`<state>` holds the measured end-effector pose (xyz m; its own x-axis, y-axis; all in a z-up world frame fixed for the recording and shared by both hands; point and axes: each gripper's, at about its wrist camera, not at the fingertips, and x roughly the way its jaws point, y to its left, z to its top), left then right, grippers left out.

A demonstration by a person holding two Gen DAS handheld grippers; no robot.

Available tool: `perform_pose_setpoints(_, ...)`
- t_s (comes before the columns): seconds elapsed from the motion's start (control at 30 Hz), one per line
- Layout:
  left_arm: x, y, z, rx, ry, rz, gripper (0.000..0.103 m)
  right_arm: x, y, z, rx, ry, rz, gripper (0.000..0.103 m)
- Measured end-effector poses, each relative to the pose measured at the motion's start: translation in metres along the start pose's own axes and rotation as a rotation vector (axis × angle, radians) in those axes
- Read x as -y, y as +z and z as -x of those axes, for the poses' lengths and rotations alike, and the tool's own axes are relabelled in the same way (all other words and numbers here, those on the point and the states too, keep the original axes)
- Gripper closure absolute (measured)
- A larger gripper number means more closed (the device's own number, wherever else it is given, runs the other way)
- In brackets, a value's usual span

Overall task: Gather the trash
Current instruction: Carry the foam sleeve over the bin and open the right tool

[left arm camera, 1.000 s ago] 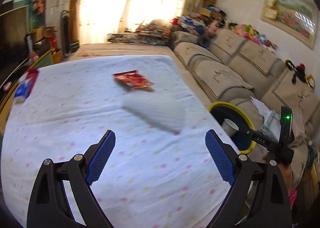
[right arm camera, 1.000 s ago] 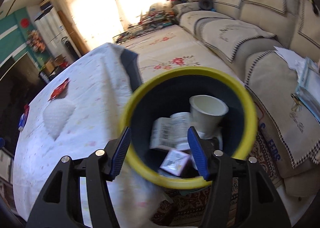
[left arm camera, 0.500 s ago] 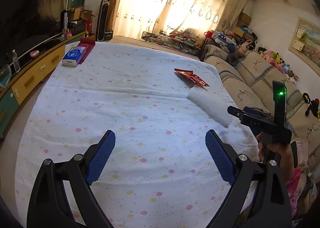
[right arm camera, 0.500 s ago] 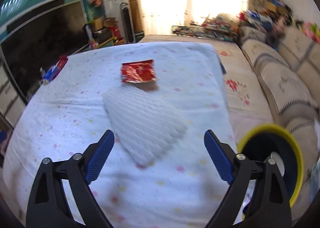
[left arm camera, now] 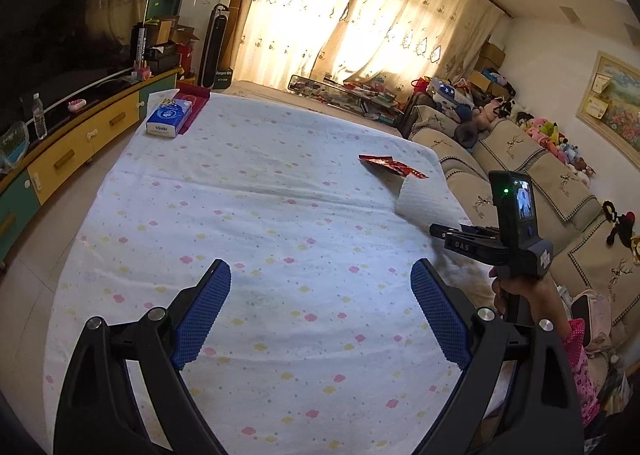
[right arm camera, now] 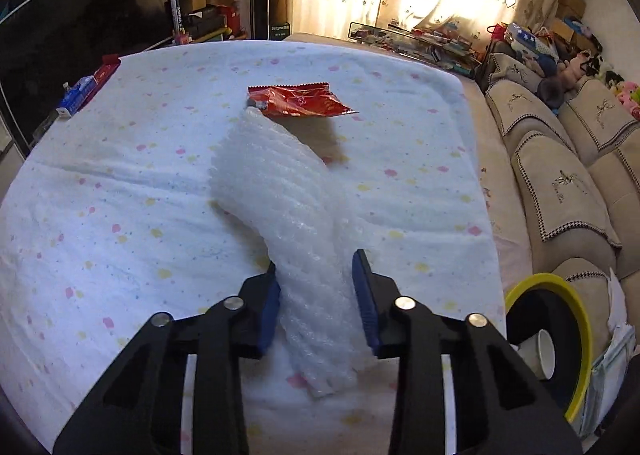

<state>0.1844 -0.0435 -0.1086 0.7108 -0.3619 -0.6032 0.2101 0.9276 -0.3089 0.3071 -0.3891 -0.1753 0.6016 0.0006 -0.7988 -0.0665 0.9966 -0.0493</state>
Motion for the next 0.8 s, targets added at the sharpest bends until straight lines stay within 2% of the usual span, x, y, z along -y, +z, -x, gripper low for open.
perform_pose_setpoints(0.07, 0.001, -0.002, 0.003, 0.003, -0.003, -0.004, 0.013, 0.002, -0.007, 0.010, 0.010, 0.026, -0.021, 0.079)
perform_pose_setpoints(0.3, 0.007, -0.003, 0.017, 0.028, -0.011, -0.022, 0.013, -0.004, -0.048, 0.059, 0.070, 0.132, -0.084, 0.080)
perform_pose_setpoints(0.4, 0.008, -0.002, 0.022, 0.038, -0.007, -0.028, 0.013, 0.000, -0.062, 0.079, 0.098, 0.143, -0.111, 0.080)
perform_pose_setpoints(0.5, 0.008, -0.002, 0.026, 0.046, -0.001, -0.029, 0.013, 0.015, -0.073, 0.097, 0.124, 0.122, -0.145, 0.080)
perform_pose_setpoints(0.63, 0.009, -0.002, 0.031, 0.052, 0.003, -0.028, 0.013, 0.054, -0.087, 0.119, 0.161, 0.026, -0.209, 0.079)
perform_pose_setpoints(0.8, 0.015, -0.003, 0.039, 0.065, 0.006, -0.038, 0.013, 0.106, -0.106, 0.130, 0.173, -0.049, -0.309, 0.079)
